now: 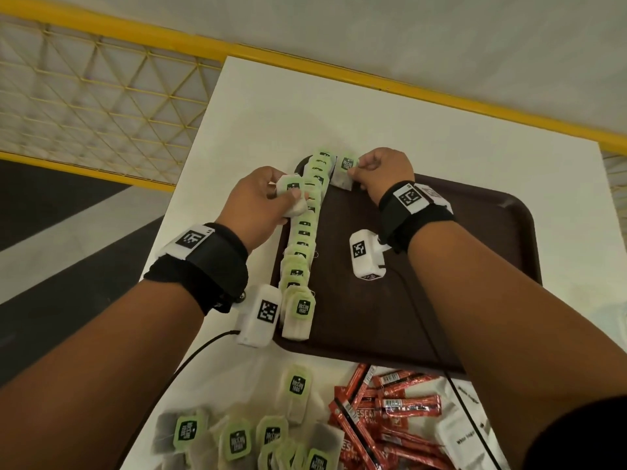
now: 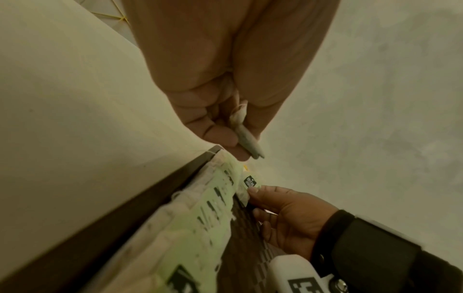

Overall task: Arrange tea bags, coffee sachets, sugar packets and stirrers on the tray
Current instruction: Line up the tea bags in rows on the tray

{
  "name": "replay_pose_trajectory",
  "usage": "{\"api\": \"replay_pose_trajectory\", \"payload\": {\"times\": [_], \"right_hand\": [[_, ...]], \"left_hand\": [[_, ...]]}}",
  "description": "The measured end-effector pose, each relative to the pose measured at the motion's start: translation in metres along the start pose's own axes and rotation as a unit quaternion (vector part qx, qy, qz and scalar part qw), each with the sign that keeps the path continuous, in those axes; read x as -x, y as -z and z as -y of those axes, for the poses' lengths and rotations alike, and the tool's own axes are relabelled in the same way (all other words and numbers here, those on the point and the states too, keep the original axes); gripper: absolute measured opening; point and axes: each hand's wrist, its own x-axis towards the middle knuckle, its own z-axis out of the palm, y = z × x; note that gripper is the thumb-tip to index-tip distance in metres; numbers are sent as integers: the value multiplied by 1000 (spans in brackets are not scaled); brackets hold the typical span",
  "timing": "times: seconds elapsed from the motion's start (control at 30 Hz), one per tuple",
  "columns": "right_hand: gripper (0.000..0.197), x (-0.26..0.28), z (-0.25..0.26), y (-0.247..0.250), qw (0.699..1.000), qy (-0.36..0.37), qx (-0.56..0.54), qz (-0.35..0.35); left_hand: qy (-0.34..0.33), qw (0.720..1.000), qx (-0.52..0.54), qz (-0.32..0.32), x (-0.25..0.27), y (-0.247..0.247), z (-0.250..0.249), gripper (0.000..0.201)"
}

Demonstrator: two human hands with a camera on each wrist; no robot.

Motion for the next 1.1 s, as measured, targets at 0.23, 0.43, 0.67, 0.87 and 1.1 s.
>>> {"api": "replay_pose_trajectory", "payload": {"times": [0.23,0.43,0.67,0.87,1.1], "right_hand": [[26,-4,0,-7,998,-16,34,-40],[28,29,20,4,997,72,18,29],[10,62,22,-7,974,68,-136,170],[5,49,5,-5,981,-10,-168,97],[13,28,-2,-3,987,-91,-117,53]], "left_hand": [[17,999,37,14,-3,-2,4,11],[8,999,47,-6,-5,-4,2,17],[-12,999,42,-21,-7,-12,-9,25],[3,999,48,-10,-2,-11,-13,24],[18,999,28,-25,5,-1,-5,21]]}}
